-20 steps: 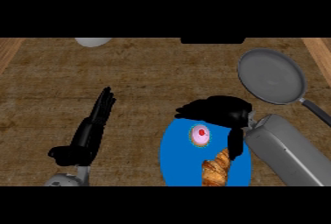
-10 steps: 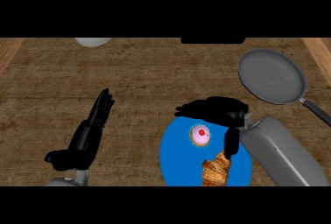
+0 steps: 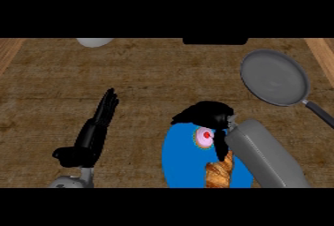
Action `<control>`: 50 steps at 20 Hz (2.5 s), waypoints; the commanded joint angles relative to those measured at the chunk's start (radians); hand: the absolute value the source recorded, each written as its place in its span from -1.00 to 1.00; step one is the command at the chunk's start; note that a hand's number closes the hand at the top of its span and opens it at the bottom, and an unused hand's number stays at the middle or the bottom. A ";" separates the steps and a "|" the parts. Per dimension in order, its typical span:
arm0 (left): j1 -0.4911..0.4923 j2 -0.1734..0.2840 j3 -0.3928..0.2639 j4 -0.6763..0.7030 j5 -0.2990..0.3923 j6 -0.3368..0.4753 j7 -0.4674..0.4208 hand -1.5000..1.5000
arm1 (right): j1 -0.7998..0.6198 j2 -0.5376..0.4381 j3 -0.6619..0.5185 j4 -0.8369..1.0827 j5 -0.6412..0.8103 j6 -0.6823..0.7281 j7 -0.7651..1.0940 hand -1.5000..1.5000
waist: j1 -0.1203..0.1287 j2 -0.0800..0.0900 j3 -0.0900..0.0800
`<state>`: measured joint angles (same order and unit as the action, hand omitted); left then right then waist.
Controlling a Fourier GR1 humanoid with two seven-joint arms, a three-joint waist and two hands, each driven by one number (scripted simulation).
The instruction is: Pick the cupcake from the plate and place it in the pan
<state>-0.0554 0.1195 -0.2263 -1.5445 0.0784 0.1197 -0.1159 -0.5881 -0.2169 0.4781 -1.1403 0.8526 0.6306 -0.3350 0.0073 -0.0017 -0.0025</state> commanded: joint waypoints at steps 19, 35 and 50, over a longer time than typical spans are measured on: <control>0.048 -0.011 0.053 -0.026 -0.032 -0.040 -0.030 0.00 | 0.009 0.064 -0.139 0.033 0.156 -0.351 -0.182 1.00 | -0.005 0.001 0.003; 0.011 0.005 0.083 -0.067 -0.007 -0.050 0.052 0.00 | 0.417 0.147 -0.368 -0.723 0.126 -0.487 0.444 1.00 | -0.029 -0.005 0.002; 0.017 -0.068 0.027 -0.041 -0.076 -0.020 0.036 0.00 | 0.162 0.048 -0.762 -0.205 -0.043 -0.742 0.274 1.00 | 0.008 0.006 0.004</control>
<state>-0.0367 0.0685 -0.1832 -1.5581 0.0217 0.0771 -0.1115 -0.3589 -0.1132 -0.1964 -1.5301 0.8210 -0.0009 0.0472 0.0065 0.0023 0.0003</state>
